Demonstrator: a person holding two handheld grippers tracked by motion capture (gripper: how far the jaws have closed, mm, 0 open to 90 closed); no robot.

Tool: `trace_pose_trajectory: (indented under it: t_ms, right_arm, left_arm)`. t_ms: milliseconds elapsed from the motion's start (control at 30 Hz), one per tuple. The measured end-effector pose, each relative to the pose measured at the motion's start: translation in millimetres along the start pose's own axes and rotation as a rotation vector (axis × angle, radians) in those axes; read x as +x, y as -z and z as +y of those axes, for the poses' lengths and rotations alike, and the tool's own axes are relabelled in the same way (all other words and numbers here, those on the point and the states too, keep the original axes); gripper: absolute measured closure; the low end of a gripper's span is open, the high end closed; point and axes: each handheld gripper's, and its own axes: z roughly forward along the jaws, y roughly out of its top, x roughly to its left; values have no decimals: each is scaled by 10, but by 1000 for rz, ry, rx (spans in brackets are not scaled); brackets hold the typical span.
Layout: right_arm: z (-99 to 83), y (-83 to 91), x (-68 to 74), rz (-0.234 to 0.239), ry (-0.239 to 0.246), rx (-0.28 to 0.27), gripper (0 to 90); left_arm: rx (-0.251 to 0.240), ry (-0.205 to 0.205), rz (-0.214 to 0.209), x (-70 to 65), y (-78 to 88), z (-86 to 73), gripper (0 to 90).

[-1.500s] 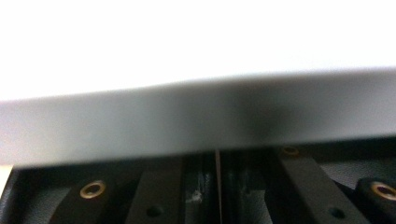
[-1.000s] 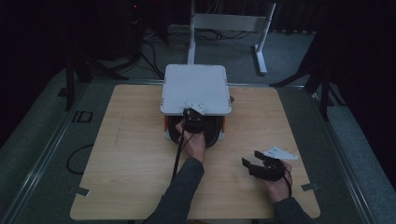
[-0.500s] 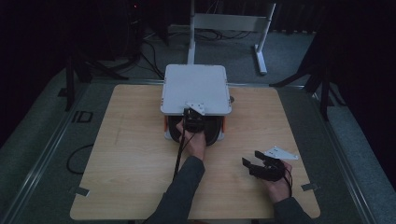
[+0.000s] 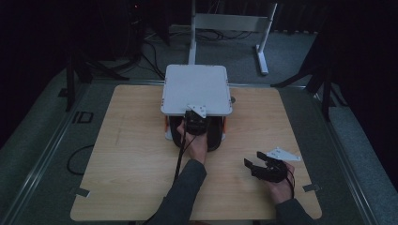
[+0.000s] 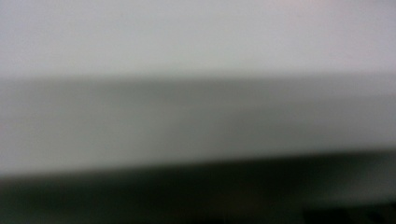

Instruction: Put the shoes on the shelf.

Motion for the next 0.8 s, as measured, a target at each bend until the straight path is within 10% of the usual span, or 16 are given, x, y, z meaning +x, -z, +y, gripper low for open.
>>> trace_pose_trajectory:
  t_ms: [800]
  right_arm:
    - [-2,-17,14,-4,10,6,320]
  left_arm:
    - [45,-47,-196,516,524,-81,450]
